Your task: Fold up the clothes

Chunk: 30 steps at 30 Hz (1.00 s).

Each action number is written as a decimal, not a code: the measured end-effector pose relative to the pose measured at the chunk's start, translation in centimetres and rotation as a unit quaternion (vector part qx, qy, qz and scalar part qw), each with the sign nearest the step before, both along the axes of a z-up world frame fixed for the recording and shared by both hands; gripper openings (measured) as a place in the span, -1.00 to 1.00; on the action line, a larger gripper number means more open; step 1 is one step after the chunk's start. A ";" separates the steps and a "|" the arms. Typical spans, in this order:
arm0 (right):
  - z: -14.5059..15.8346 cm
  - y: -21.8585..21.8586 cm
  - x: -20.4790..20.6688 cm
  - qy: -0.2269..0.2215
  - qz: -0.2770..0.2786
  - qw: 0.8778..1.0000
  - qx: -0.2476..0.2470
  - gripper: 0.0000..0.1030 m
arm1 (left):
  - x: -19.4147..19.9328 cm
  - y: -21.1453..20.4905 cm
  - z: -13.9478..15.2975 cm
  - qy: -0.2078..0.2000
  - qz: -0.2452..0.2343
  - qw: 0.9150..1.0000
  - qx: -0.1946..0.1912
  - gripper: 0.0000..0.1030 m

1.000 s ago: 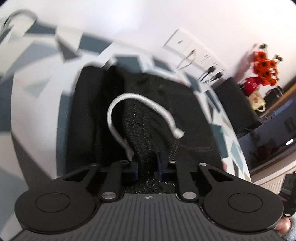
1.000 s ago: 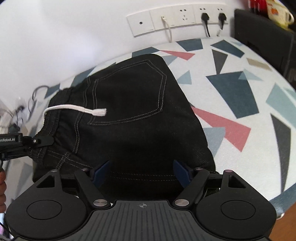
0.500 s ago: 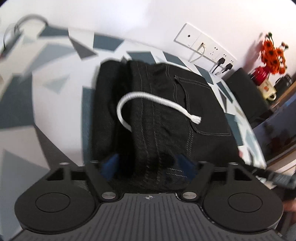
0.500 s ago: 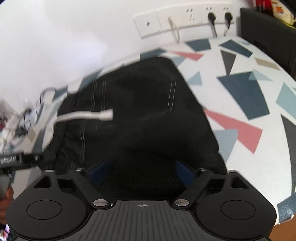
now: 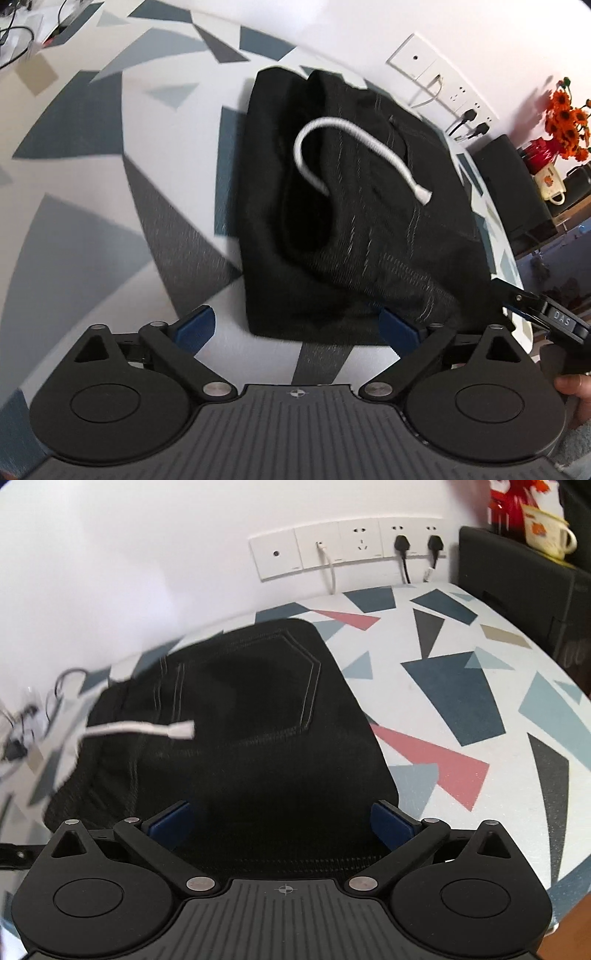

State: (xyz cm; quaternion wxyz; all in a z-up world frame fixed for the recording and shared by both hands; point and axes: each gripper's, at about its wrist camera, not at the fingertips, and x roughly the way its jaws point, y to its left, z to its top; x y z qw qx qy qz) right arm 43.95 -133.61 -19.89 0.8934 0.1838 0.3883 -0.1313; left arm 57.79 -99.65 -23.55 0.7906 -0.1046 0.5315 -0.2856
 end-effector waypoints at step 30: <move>-3.8 6.1 -2.0 -0.006 0.369 0.895 -0.250 0.98 | -3.0 -5.7 0.1 0.076 0.105 0.984 0.123 0.99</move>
